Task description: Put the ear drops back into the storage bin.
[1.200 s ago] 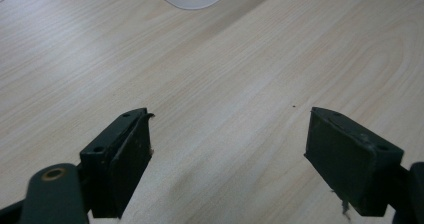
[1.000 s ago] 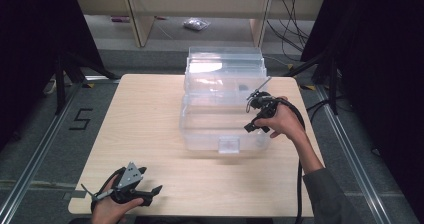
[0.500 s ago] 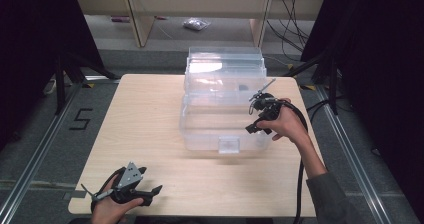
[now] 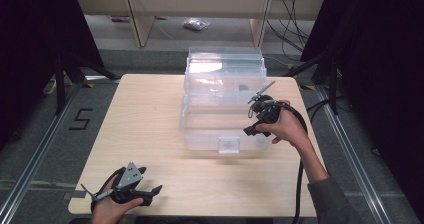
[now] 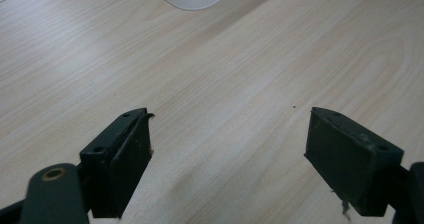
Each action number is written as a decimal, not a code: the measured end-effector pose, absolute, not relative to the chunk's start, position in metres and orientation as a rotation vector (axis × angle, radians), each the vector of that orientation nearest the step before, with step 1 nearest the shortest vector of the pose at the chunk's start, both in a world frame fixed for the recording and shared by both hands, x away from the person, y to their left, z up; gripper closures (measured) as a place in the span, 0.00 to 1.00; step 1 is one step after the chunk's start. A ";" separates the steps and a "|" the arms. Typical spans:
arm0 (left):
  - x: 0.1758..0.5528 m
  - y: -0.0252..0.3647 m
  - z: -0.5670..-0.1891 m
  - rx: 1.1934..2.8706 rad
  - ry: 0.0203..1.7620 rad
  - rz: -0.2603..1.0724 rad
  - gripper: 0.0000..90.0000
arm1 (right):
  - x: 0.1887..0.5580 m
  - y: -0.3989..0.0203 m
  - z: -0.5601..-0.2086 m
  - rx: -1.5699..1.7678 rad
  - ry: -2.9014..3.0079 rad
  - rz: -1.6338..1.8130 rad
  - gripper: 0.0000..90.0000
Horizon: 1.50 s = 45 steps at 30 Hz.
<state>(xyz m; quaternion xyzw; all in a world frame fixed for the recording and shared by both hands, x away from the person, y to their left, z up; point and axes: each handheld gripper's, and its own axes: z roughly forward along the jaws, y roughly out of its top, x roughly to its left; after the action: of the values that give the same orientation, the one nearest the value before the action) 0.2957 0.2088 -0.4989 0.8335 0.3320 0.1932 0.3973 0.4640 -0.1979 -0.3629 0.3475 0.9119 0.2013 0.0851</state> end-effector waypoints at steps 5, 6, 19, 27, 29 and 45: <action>0.296 0.209 -0.499 2.117 0.838 0.484 0.20 | 0.459 -0.196 -0.362 1.057 2.719 0.613 0.29; 0.296 0.209 -0.498 2.123 0.840 0.484 0.20 | 0.459 -0.197 -0.362 1.044 2.724 0.616 0.29; 0.296 0.209 -0.498 2.124 0.840 0.484 0.20 | 0.449 -0.194 -0.363 0.994 2.722 0.650 0.29; 0.296 0.209 -0.498 2.124 0.840 0.485 0.20 | 0.442 -0.193 -0.363 0.982 2.716 0.680 0.28; 0.296 0.209 -0.498 2.124 0.840 0.485 0.20 | 0.439 -0.192 -0.363 1.022 2.710 0.676 0.28; 0.296 0.209 -0.498 2.128 0.837 0.486 0.20 | 0.426 -0.191 -0.364 0.936 2.702 0.739 0.27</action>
<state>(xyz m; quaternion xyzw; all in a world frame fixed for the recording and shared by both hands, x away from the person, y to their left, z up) 0.2958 0.2092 -0.4982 0.8377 0.3294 0.1914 0.3914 0.4263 -0.1910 -0.3644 0.3155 0.9108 0.2492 0.0937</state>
